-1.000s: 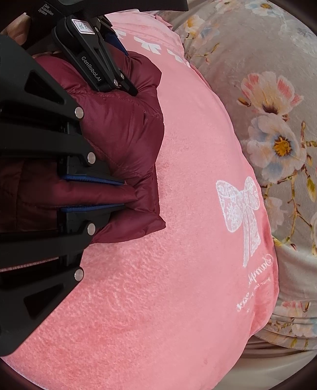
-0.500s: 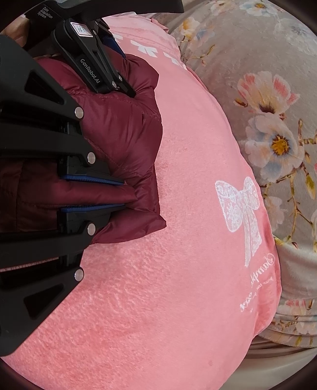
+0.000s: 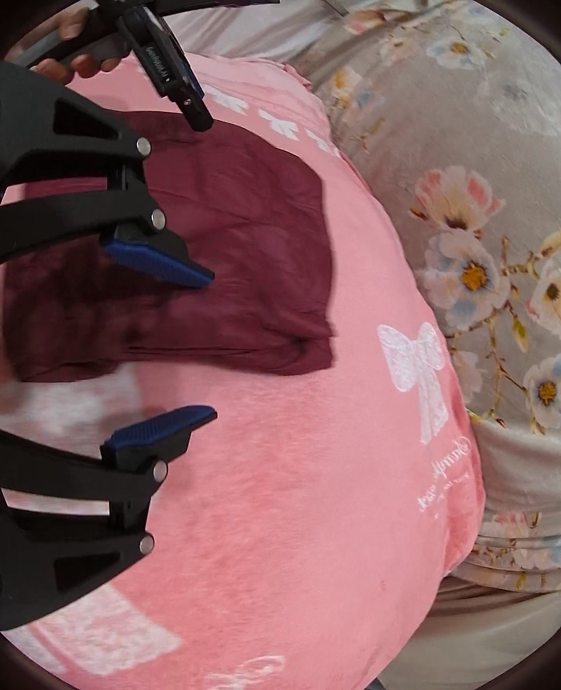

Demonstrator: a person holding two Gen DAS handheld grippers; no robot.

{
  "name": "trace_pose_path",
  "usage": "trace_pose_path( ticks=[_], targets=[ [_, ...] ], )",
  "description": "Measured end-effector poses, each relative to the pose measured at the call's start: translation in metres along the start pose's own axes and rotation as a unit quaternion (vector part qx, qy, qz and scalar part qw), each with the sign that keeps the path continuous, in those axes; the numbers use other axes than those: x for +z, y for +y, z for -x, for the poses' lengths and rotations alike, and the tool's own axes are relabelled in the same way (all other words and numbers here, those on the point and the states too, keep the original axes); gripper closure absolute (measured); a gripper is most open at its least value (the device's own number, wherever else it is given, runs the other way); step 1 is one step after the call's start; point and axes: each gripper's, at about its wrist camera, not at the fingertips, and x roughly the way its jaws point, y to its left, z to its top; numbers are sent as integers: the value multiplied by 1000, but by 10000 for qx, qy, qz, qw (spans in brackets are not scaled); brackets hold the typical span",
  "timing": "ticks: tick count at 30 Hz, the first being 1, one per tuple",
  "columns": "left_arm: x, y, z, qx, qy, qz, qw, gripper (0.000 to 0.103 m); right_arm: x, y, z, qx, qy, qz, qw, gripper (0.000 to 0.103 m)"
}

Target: Fold large clothes

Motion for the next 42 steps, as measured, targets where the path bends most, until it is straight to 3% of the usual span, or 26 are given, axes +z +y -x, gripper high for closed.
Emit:
trace_pose_path(
  ticks=[4,6,9,12,15,20,21,22,25,26,27,35,42],
  targets=[
    [-27,34,-6,-731,434,737,9937,29,-28,-10,-4,432,348,-322,9979,40],
    [-34,49,-15,-901,574,1106,9881,29,-37,-14,-9,632,440,-512,9957,39],
    [-42,65,-26,-1425,626,1593,9749,28,-42,-18,-11,874,351,-732,9929,35],
    [-40,58,-28,-1548,568,1463,9754,24,-41,-20,-14,1060,332,-847,9902,31],
    [-39,42,-32,-1631,567,1273,9767,13,-37,-21,-20,1309,353,-1007,9856,29],
    [-35,23,-36,-1581,491,926,9819,11,-30,-16,-29,1453,399,-975,9838,28],
    [-36,23,-36,-1582,478,908,9821,14,-29,-15,-30,1466,413,-954,9837,32],
    [-35,23,-34,-1594,469,889,9821,18,-28,-12,-33,1588,502,-966,9813,43],
    [-30,25,-21,-1577,311,751,9841,50,-23,-9,-28,1790,465,-990,9778,79],
    [-27,27,-12,-1646,202,671,9839,65,-20,-5,-23,1758,395,-891,9796,83],
    [-23,28,-3,-1768,108,620,9822,71,-17,2,-15,1710,313,-754,9819,87],
    [18,30,73,-2103,-899,-57,9735,77,24,54,50,1720,-671,-32,9828,90],
    [57,54,128,-1847,-1948,-633,9612,77,71,124,73,1883,-1496,725,9679,90]
  ],
)
